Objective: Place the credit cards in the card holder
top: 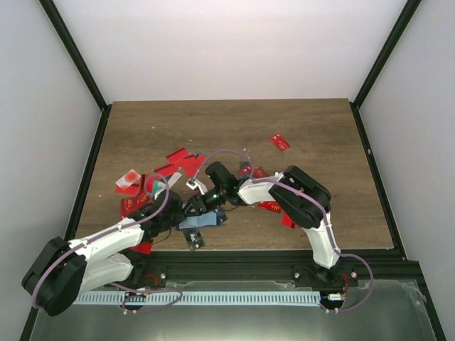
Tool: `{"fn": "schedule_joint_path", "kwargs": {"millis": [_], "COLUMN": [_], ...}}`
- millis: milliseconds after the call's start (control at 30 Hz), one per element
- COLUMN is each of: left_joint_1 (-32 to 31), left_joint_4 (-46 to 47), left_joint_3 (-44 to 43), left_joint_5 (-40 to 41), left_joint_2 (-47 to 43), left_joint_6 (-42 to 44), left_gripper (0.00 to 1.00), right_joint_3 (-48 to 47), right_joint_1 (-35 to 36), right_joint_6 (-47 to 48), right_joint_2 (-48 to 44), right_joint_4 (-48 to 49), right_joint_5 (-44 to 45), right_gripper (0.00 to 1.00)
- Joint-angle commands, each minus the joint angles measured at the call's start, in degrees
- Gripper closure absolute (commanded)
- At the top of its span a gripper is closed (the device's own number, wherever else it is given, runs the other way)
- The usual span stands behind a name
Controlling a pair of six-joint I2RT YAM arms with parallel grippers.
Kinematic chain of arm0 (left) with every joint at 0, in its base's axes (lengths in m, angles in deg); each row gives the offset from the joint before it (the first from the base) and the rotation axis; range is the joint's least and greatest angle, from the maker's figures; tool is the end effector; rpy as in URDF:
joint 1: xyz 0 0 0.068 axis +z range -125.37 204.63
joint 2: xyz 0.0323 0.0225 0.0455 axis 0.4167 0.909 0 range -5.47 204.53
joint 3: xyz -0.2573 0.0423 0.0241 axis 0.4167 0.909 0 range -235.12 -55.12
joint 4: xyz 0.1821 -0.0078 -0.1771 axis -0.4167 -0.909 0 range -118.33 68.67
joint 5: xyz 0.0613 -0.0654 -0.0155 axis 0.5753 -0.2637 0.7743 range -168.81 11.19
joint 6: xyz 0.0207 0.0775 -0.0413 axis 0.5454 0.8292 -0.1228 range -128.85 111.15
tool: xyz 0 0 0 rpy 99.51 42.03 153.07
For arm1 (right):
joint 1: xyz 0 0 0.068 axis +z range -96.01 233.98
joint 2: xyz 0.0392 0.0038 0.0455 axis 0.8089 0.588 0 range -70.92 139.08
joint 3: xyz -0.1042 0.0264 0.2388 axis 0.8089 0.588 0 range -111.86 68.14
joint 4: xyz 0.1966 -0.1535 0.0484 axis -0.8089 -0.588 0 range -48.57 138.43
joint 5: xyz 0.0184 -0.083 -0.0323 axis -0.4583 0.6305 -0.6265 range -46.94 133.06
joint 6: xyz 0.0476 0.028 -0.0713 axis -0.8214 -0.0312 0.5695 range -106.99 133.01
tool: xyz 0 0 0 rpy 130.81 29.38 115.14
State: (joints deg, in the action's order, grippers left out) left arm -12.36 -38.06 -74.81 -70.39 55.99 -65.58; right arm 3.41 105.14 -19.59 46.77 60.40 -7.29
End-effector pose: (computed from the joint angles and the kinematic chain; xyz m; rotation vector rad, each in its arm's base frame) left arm 0.1641 -0.1088 0.0911 -0.5050 2.5833 -0.4089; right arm 0.2169 0.3682 0.1018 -0.9515 2.4312 1.6703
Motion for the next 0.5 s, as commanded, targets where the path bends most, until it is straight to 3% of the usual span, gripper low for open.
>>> {"fn": "schedule_joint_path", "kwargs": {"millis": [0, 233, 467], "left_joint_1": [1.4, 2.4, 2.4], "left_joint_4": [2.1, 3.5, 2.5], "left_joint_3": [3.6, 3.1, 3.4], "left_joint_5": [-4.9, -8.5, -12.2], "left_joint_2": [2.6, 2.4, -10.2], "left_joint_6": [2.6, 5.8, 9.1], "left_gripper": [0.96, 0.96, 0.92], "right_joint_3": [-3.5, -3.2, -2.0], "right_joint_1": [1.4, 1.8, 0.6], "right_joint_6": [0.3, 1.1, 0.7], "right_joint_2": [2.9, 4.3, 3.9], "right_joint_4": [2.1, 1.6, 4.5], "right_joint_5": [-2.5, -1.4, -2.8], "right_gripper": [0.46, 0.46, 0.47]}}
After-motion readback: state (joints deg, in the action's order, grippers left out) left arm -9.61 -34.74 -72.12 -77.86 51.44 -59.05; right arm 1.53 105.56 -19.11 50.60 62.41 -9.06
